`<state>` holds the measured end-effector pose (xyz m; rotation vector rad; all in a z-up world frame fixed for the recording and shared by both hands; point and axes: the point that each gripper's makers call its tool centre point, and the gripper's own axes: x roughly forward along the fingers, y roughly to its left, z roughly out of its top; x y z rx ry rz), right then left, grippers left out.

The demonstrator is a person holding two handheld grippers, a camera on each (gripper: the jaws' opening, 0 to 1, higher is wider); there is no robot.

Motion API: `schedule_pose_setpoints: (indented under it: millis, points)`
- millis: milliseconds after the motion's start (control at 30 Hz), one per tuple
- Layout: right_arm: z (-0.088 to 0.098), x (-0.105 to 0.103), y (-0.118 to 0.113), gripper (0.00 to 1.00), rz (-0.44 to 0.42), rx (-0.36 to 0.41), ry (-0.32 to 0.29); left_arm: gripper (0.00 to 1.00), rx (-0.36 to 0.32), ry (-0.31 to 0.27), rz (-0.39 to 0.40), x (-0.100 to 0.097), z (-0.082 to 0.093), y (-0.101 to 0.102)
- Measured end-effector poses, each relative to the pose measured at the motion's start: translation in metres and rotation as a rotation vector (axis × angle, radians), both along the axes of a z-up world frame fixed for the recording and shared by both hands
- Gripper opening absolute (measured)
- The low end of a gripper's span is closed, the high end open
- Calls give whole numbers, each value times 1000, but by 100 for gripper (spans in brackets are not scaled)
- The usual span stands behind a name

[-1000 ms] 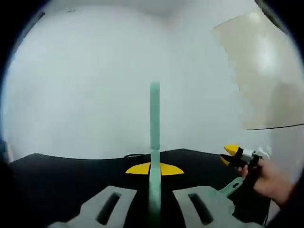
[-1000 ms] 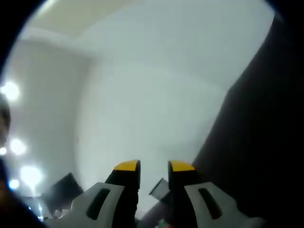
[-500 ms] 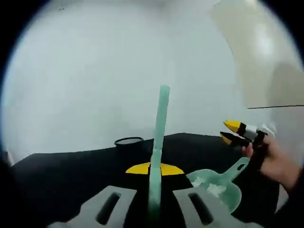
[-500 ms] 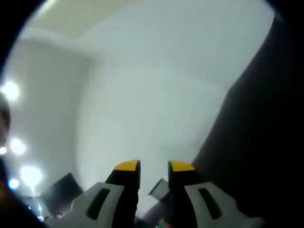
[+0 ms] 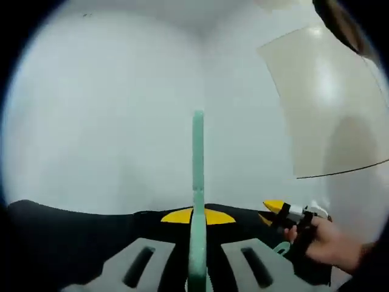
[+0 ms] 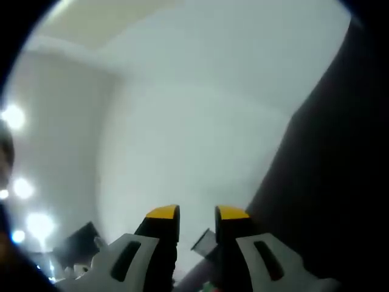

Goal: Pick up the broom and sweep the trash on the tabletop into the dustpan.

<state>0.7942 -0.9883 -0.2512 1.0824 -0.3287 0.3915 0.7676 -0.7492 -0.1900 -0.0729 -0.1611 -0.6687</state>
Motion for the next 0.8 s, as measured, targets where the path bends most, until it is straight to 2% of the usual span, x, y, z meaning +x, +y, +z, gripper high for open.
schedule_pose_setpoints:
  millis: [33, 67, 167, 200, 300, 367, 467, 633, 767, 800]
  points:
    - [0, 0, 0, 25, 0, 0, 1, 2, -2, 33, 12, 4, -6, 4]
    - [0, 0, 0, 25, 0, -1, 2, 2, 16, 70, 45, 9, -16, 11]
    - [0, 0, 1, 25, 0, 0, 2, 2, 87, 135, 132, 22, -47, 33]
    - [0, 0, 1, 25, 1, 0, 3, 2, 83, 147, 148, 24, -53, 39]
    - [0, 0, 2, 25, 1, -6, 4, 2, 41, 198, 115, 22, -65, 37]
    - [-1, 0, 1, 25, -1, -6, 4, 2, 49, 191, 99, 20, -66, 26]
    - [0, -1, 1, 25, -2, -4, 4, 3, 106, 171, 96, 16, -64, 15]
    - [-1, 0, 1, 25, -3, -8, 8, 2, 107, 158, 51, 3, -60, -8]
    - [-1, 0, 0, 25, -3, -6, 7, 2, 115, 108, 48, -7, -52, -14]
    - [-1, 0, 0, 25, -2, -5, 6, 2, 98, 85, 36, -9, -46, -15]
